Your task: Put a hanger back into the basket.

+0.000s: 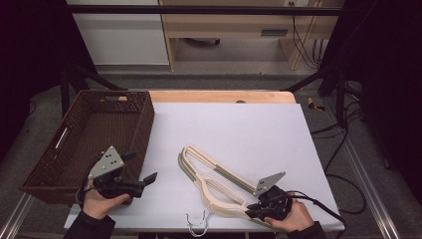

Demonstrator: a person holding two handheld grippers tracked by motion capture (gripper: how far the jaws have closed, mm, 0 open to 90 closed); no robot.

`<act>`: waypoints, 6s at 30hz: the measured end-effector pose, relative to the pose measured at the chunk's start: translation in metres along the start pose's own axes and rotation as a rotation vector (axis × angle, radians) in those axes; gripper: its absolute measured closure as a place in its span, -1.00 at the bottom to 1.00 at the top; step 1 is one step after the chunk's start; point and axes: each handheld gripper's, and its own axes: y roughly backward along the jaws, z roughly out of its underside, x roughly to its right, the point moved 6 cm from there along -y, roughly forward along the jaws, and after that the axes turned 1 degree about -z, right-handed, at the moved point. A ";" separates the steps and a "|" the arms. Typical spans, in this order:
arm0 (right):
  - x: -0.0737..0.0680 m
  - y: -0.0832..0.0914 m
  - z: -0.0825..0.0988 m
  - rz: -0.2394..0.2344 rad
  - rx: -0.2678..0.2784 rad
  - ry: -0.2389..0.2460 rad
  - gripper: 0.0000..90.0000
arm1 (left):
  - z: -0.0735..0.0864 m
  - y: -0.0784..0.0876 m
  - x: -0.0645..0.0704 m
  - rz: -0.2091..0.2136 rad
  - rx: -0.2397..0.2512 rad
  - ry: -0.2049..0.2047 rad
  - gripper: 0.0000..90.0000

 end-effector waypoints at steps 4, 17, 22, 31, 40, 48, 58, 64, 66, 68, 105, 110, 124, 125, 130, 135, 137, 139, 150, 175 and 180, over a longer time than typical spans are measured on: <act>0.001 0.006 -0.003 -0.013 0.029 -0.019 0.77 | 0.002 -0.010 0.013 0.041 -0.027 -0.031 -0.87; 0.002 0.008 -0.006 -0.027 0.054 -0.026 0.77 | 0.008 -0.045 0.077 0.189 -0.104 -0.066 -0.80; 0.002 0.008 -0.006 -0.027 0.054 -0.027 0.77 | 0.010 -0.056 0.094 0.225 -0.148 -0.055 -0.69; 0.001 0.006 -0.005 -0.022 0.049 -0.029 0.77 | 0.018 -0.070 0.096 0.229 -0.208 -0.056 -0.41; 0.001 0.006 -0.006 -0.023 0.051 -0.037 0.77 | 0.021 -0.072 0.112 0.290 -0.248 -0.025 -0.31; 0.001 0.005 -0.006 -0.014 0.047 -0.037 0.77 | 0.031 -0.091 0.134 0.294 -0.365 0.008 0.20; 0.001 0.003 -0.005 -0.009 0.039 -0.031 0.77 | 0.041 -0.103 0.139 0.249 -0.451 0.070 0.67; 0.001 0.002 -0.005 -0.009 0.035 -0.026 0.77 | 0.046 -0.107 0.139 0.235 -0.488 0.087 0.57; 0.000 0.002 -0.004 -0.005 0.028 -0.030 0.77 | 0.047 -0.108 0.140 0.241 -0.507 0.090 0.61; 0.000 0.002 -0.004 -0.002 0.026 -0.026 0.77 | 0.049 -0.111 0.142 0.237 -0.519 0.097 0.69; -0.009 0.001 -0.007 0.109 0.073 -0.028 0.19 | -0.011 -0.102 0.141 0.049 -0.586 -0.033 0.97; -0.014 0.002 -0.003 0.171 0.086 -0.025 -0.02 | -0.022 -0.105 0.146 0.040 -0.617 -0.066 0.97; -0.022 -0.006 -0.006 0.358 -0.005 0.080 0.51 | -0.034 -0.106 0.146 0.063 -0.650 -0.078 0.97; -0.022 -0.005 -0.005 0.356 -0.018 0.087 0.52 | -0.034 -0.106 0.146 0.065 -0.649 -0.077 0.97; -0.023 -0.005 -0.006 0.382 -0.027 0.089 0.58 | -0.036 -0.108 0.149 0.065 -0.631 -0.045 0.97; -0.023 -0.002 -0.006 0.375 -0.023 0.100 0.80 | -0.039 -0.108 0.148 0.078 -0.596 -0.037 0.97; -0.022 -0.001 -0.006 0.375 -0.026 0.112 0.81 | -0.040 -0.107 0.146 0.097 -0.581 -0.033 0.95; -0.021 0.001 -0.007 0.364 -0.023 0.122 0.81 | -0.041 -0.105 0.144 0.109 -0.574 -0.055 0.94; -0.010 0.015 -0.012 0.401 0.002 0.100 0.85 | -0.083 -0.067 0.121 0.185 -0.231 0.020 -0.05; 0.027 0.066 -0.034 0.400 0.169 0.080 0.91 | -0.038 -0.040 0.051 0.103 -0.077 -0.073 -0.66; 0.019 0.071 -0.042 0.390 0.184 0.101 0.91 | -0.035 -0.046 0.048 0.103 -0.078 -0.088 -0.67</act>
